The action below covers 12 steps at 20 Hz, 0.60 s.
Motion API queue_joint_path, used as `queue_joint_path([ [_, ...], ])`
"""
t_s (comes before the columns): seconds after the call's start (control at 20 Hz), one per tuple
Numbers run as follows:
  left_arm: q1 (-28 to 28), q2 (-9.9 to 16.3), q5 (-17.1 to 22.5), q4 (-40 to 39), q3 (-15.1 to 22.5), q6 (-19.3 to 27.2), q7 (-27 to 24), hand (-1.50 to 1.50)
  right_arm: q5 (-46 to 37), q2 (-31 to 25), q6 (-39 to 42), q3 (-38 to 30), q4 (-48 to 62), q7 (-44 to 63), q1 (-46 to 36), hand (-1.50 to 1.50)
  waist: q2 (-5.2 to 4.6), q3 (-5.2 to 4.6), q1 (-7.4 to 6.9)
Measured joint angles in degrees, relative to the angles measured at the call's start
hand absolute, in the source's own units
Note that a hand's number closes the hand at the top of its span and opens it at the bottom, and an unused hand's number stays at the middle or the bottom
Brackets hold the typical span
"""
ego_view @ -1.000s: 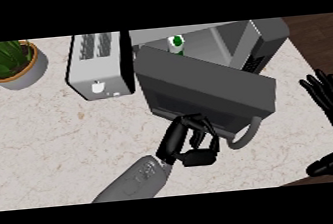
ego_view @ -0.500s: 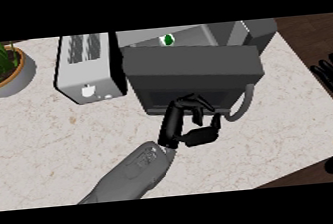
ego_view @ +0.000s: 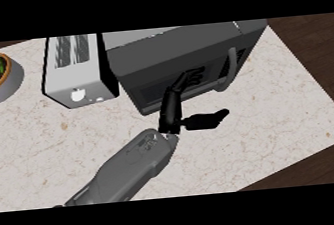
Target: Pick up the milk, place it into the microwave and close the microwave
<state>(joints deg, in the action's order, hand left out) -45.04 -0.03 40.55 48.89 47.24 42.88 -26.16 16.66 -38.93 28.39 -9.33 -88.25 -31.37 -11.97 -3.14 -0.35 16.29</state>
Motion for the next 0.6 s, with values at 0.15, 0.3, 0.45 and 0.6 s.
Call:
queue_joint_path([
  [0.15, 0.0, 0.0, 2.2, 0.8, 0.1, 1.0, -1.0, -1.50, -2.2, -1.6, -1.3, -1.2, -0.3, -0.8, -1.6, 1.50, -0.42, 0.01, 0.03],
  [0.3, -0.3, 0.0, 4.2, 1.3, 0.4, 1.6, -2.0, -1.50, -3.9, -2.7, -2.3, -1.7, -0.4, -1.3, -3.0, 1.50, -0.85, 0.01, -0.12],
  [0.45, -0.6, 0.0, 5.9, 1.5, 0.8, 2.0, -3.0, -1.50, -5.1, -3.3, -2.9, -2.0, -0.2, -1.7, -4.0, 1.50, -1.23, 0.07, -0.17],
  [0.6, -1.1, 0.0, 7.3, 1.4, 1.2, 2.2, -3.9, -1.50, -6.0, -3.5, -3.4, -1.9, 0.1, -1.9, -5.1, 1.50, -1.59, 0.11, -0.37],
])
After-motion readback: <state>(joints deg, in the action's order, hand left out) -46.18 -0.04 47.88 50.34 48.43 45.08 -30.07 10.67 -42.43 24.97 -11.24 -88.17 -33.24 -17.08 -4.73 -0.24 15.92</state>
